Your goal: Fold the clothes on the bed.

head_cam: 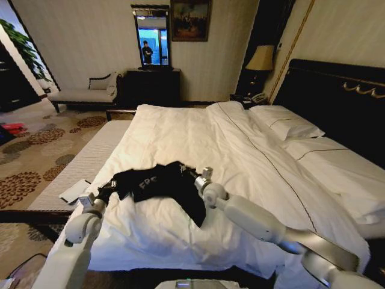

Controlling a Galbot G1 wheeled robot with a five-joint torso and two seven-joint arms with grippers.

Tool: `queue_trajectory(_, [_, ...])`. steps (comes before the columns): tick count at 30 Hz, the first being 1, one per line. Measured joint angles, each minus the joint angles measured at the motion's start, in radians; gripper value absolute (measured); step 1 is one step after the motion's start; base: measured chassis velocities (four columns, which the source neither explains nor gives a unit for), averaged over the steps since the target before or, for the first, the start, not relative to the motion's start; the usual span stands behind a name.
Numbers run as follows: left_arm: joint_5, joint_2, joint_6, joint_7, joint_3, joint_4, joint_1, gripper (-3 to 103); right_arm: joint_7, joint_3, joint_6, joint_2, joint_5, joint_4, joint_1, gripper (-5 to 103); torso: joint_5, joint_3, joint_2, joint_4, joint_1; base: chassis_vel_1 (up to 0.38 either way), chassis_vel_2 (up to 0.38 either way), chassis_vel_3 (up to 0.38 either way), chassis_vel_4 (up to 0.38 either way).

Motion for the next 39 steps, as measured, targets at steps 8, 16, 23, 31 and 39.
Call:
queue_trajectory(8, [-0.143, 0.020, 0.042, -0.064, -0.055, -0.143, -0.031, 2, -0.075, 0.209, 0.091, -0.088, -0.043, 0.166, -0.120, 1, 0.0001, 0.000, 0.000, 0.0000, 0.000, 0.000, 0.000, 0.000, 0.000])
queue_trajectory(16, [-0.325, 0.073, 0.079, -0.119, -0.154, -0.352, -0.058, 2, -0.159, 0.499, 0.148, -0.216, -0.003, 0.423, -0.330, 1, 0.0001, 0.000, 0.000, -0.0010, 0.000, 0.000, 0.000, 0.000, 0.000])
queue_trajectory(23, [-0.518, 0.109, 0.101, -0.152, -0.360, -0.503, 0.000, 2, -0.164, 0.618, 0.146, -0.316, 0.096, 0.570, -0.368, 1, -0.0003, 0.000, 0.000, 0.0001, 0.000, 0.000, 0.000, 0.000, 0.000])
queue_trajectory(31, [-0.717, 0.142, 0.164, -0.181, -0.629, -0.549, 0.084, 2, -0.120, 0.782, 0.111, -0.401, 0.192, 0.733, -0.480, 1, -0.0004, 0.000, 0.000, -0.0006, 0.000, 0.000, 0.000, 0.000, 0.000])
queue_trajectory(39, [-0.802, 0.171, 0.210, -0.176, -0.792, -0.545, 0.111, 2, -0.029, 0.876, 0.059, -0.440, 0.279, 0.734, -0.562, 1, -0.0001, 0.000, 0.000, 0.0000, 0.000, 0.000, 0.000, 0.000, 0.000])
